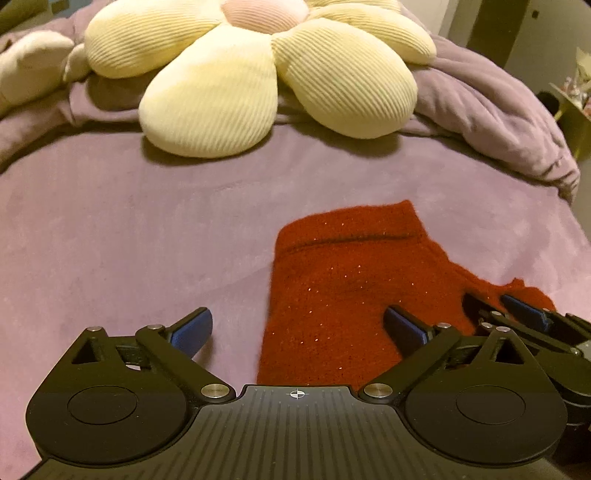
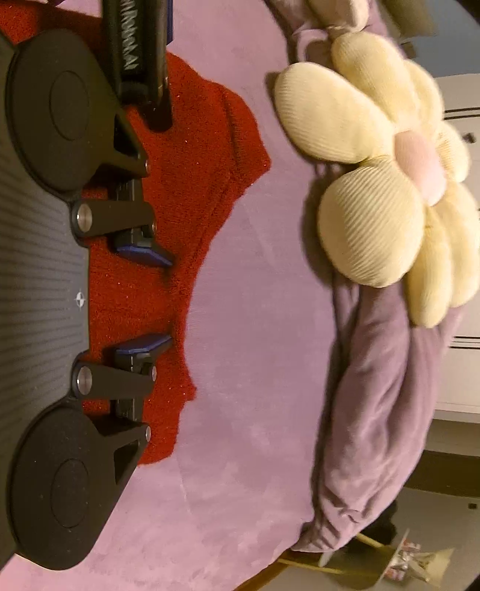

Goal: Fold small clothes

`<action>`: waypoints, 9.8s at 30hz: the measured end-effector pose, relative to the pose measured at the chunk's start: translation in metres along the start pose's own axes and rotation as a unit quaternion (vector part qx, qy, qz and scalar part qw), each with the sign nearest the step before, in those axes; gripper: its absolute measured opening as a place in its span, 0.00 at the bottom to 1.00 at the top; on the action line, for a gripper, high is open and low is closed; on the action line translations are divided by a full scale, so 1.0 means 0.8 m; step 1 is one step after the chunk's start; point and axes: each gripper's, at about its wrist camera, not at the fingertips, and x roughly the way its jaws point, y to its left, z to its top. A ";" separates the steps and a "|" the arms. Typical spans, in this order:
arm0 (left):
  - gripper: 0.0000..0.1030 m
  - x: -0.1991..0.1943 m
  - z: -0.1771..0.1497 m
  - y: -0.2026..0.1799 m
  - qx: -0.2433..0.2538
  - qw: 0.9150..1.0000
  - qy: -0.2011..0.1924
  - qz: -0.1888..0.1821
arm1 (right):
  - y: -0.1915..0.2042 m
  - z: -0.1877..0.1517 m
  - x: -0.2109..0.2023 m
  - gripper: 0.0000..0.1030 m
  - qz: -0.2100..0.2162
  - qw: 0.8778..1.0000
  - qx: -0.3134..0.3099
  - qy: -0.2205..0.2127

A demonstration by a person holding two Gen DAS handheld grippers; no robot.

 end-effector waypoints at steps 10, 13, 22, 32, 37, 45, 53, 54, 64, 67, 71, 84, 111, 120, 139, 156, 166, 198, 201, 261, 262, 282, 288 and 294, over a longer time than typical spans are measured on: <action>0.98 -0.136 -0.105 0.067 0.029 0.993 -0.030 -0.111 | -0.064 -0.096 -0.161 0.79 0.161 0.979 0.102 -0.074; 0.98 -0.156 -0.157 0.079 0.037 0.991 -0.013 -0.131 | -0.102 -0.159 -0.195 0.87 0.192 0.962 0.193 -0.039; 0.98 -0.139 -0.192 0.062 0.042 0.993 0.043 -0.105 | -0.125 -0.200 -0.178 0.34 0.248 0.922 0.298 0.016; 0.98 -0.140 -0.173 0.128 -0.011 0.981 0.032 -0.193 | -0.168 -0.197 -0.173 0.77 0.261 0.929 0.263 0.009; 0.99 -0.116 -0.153 0.130 -0.009 0.967 0.039 -0.251 | -0.195 -0.165 -0.132 0.92 0.327 0.892 0.313 0.006; 0.99 -0.103 -0.136 0.177 -0.104 0.946 0.014 -0.305 | -0.203 -0.140 -0.075 0.92 0.334 0.887 0.317 0.031; 0.98 -0.020 -0.107 0.133 -0.154 0.918 0.072 -0.357 | -0.195 -0.138 -0.038 0.85 0.383 0.859 0.340 0.031; 0.96 -0.014 -0.104 0.131 -0.163 0.915 0.068 -0.362 | -0.190 -0.134 -0.032 0.82 0.383 0.859 0.336 0.039; 0.65 -0.013 -0.103 0.126 -0.173 0.913 0.037 -0.369 | -0.173 -0.133 -0.022 0.58 0.397 0.859 0.317 0.056; 0.60 -0.027 -0.105 0.132 -0.173 0.912 0.031 -0.370 | -0.165 -0.132 -0.031 0.53 0.410 0.851 0.325 0.053; 0.57 -0.047 -0.106 0.139 -0.161 0.915 0.026 -0.370 | -0.148 -0.128 -0.046 0.51 0.423 0.845 0.324 0.050; 0.60 -0.192 -0.183 0.245 -0.158 0.957 -0.030 -0.242 | -0.007 -0.149 -0.093 0.60 0.489 0.823 0.262 0.121; 0.94 -0.091 -0.116 0.153 -0.117 0.991 -0.061 0.002 | 0.110 -0.106 -0.098 0.45 0.064 0.995 0.031 -0.070; 0.95 -0.155 -0.143 0.153 -0.071 0.996 -0.062 0.003 | 0.102 -0.128 -0.189 0.60 0.106 0.991 0.031 -0.072; 0.95 -0.270 -0.338 0.203 -0.124 0.992 -0.034 0.007 | 0.019 -0.287 -0.281 0.71 0.262 0.911 0.315 0.053; 0.96 -0.238 -0.315 0.207 -0.132 0.990 -0.021 0.035 | 0.037 -0.307 -0.232 0.27 0.319 0.831 0.452 0.065; 0.97 -0.242 -0.315 0.222 -0.159 0.987 -0.021 0.018 | 0.059 -0.263 -0.285 0.11 0.219 0.940 0.257 -0.046; 0.97 -0.258 -0.288 0.217 -0.111 0.990 -0.045 0.074 | 0.115 -0.178 -0.254 0.27 0.080 0.996 -0.014 -0.046; 0.97 -0.271 -0.294 0.218 -0.131 0.988 -0.053 0.068 | 0.119 -0.212 -0.299 0.28 0.121 0.990 -0.023 -0.073; 1.00 -0.364 -0.327 0.137 0.036 0.993 0.033 0.103 | 0.145 -0.246 -0.408 0.96 0.016 0.992 -0.010 0.125; 1.00 -0.364 -0.327 0.138 0.035 0.994 0.033 0.102 | 0.146 -0.246 -0.409 0.96 0.017 0.992 -0.010 0.125; 1.00 -0.365 -0.327 0.125 0.058 0.991 0.021 0.116 | 0.139 -0.246 -0.406 0.96 0.014 0.991 0.006 0.131; 1.00 -0.362 -0.327 0.129 0.051 0.992 0.028 0.111 | 0.137 -0.246 -0.406 0.96 0.015 0.991 0.010 0.130; 1.00 -0.363 -0.327 0.129 0.052 0.992 0.027 0.109 | 0.135 -0.247 -0.406 0.96 0.016 0.991 0.014 0.130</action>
